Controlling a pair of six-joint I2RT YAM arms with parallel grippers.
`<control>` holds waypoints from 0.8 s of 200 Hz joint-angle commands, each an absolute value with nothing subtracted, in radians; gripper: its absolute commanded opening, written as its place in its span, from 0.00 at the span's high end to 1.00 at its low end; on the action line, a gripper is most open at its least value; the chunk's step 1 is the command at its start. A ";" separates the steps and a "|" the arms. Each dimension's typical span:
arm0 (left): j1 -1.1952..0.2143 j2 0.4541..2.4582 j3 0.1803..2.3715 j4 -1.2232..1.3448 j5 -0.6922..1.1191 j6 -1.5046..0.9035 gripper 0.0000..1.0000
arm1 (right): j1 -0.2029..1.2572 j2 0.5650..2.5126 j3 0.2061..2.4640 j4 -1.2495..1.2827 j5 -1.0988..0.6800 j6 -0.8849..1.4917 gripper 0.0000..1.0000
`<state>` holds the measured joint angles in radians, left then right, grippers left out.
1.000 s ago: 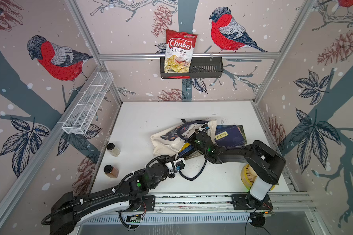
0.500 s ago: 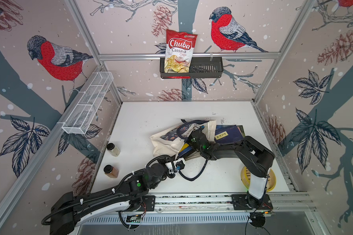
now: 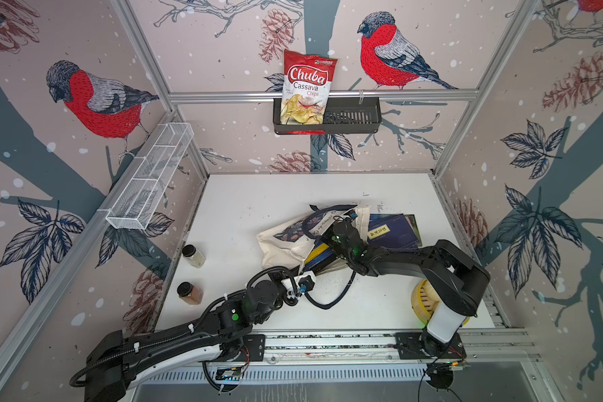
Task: Take out the books from the canvas bag
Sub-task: Pick up the book from the canvas bag.
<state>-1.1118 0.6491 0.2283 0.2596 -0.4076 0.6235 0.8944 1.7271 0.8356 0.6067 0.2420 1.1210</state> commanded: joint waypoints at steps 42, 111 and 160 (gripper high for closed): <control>-1.099 0.678 0.236 0.450 -0.545 0.573 1.00 | 0.958 1.573 0.664 0.656 0.427 1.056 1.00; -1.000 0.689 0.240 0.507 -0.539 0.550 1.00 | 1.092 1.537 0.516 0.714 0.524 1.137 1.00; -0.988 0.730 0.249 0.480 -0.585 0.524 1.00 | 1.181 1.449 0.543 0.701 0.626 0.999 1.00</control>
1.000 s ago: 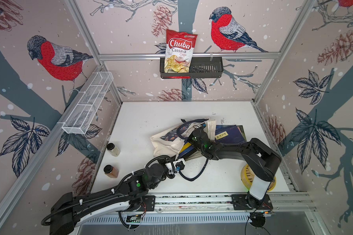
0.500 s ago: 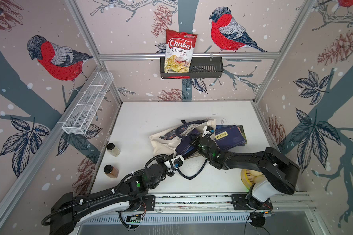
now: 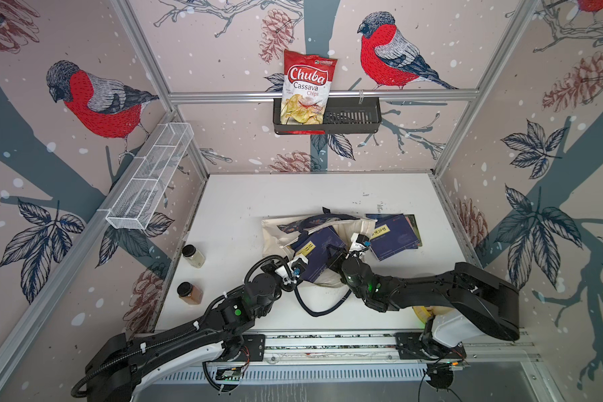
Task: Take out the books from the canvas bag
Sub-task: Pick up the book from the canvas bag.
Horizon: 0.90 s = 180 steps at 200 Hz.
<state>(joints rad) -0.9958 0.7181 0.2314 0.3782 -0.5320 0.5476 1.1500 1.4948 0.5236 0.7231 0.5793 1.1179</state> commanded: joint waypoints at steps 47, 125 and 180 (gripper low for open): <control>-0.986 0.717 0.249 0.472 -0.595 0.504 1.00 | 1.235 1.289 0.556 0.673 0.713 0.828 1.00; -0.985 0.720 0.256 0.456 -0.587 0.488 1.00 | 1.273 1.015 0.539 0.591 0.768 0.711 1.00; -0.986 0.727 0.263 0.444 -0.593 0.482 1.00 | 1.292 0.839 0.576 0.498 0.819 0.609 1.00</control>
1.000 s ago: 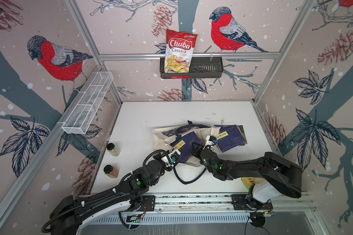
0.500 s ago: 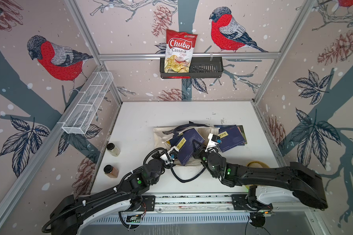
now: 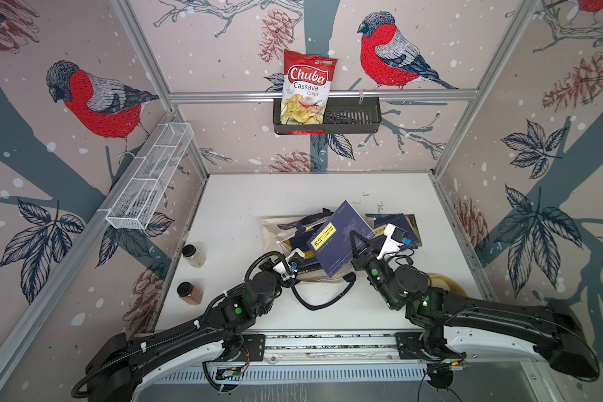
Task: Take out the books from the canvas bag
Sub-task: Pick up the book from the canvas bag, then place the book on the book.
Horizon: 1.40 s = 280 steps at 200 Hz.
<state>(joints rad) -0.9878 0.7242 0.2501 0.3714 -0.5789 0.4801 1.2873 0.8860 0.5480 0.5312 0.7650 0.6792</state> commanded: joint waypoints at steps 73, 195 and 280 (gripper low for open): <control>-0.986 0.729 0.267 0.432 -0.582 0.480 1.00 | 0.852 0.654 0.690 0.300 0.579 0.705 1.00; -0.986 0.727 0.270 0.429 -0.570 0.486 1.00 | -0.061 0.708 0.558 0.290 -0.177 1.082 1.00; -0.986 0.731 0.271 0.427 -0.566 0.486 1.00 | -0.069 1.012 0.421 0.518 -0.295 1.151 1.00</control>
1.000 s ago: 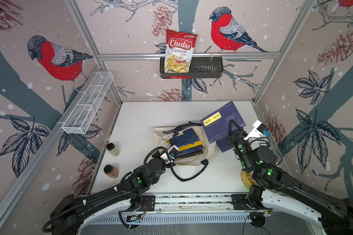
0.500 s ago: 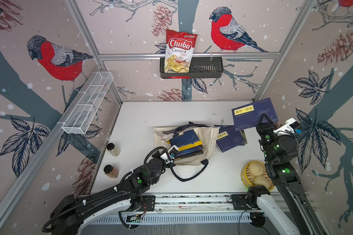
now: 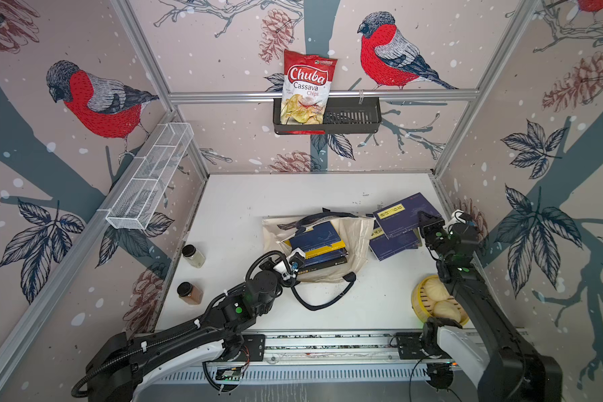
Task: Take out the books from the canvas bag
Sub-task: Place the book on the book.
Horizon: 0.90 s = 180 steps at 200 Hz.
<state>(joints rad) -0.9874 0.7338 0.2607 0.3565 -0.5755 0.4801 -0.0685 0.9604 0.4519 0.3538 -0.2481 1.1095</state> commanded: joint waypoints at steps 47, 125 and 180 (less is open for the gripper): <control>-0.986 0.736 0.272 0.428 -0.563 0.489 1.00 | -0.040 1.097 0.343 0.655 -0.254 1.139 1.00; -0.986 0.746 0.276 0.417 -0.548 0.496 1.00 | -0.017 1.248 0.298 0.634 -0.147 1.188 0.90; -0.986 0.744 0.278 0.410 -0.540 0.505 1.00 | -0.024 1.285 0.310 0.558 -0.084 1.182 0.48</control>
<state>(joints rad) -0.9874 0.7456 0.2680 0.3531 -0.5533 0.4908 -0.0193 1.2709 0.2935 0.5900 -0.1249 1.1843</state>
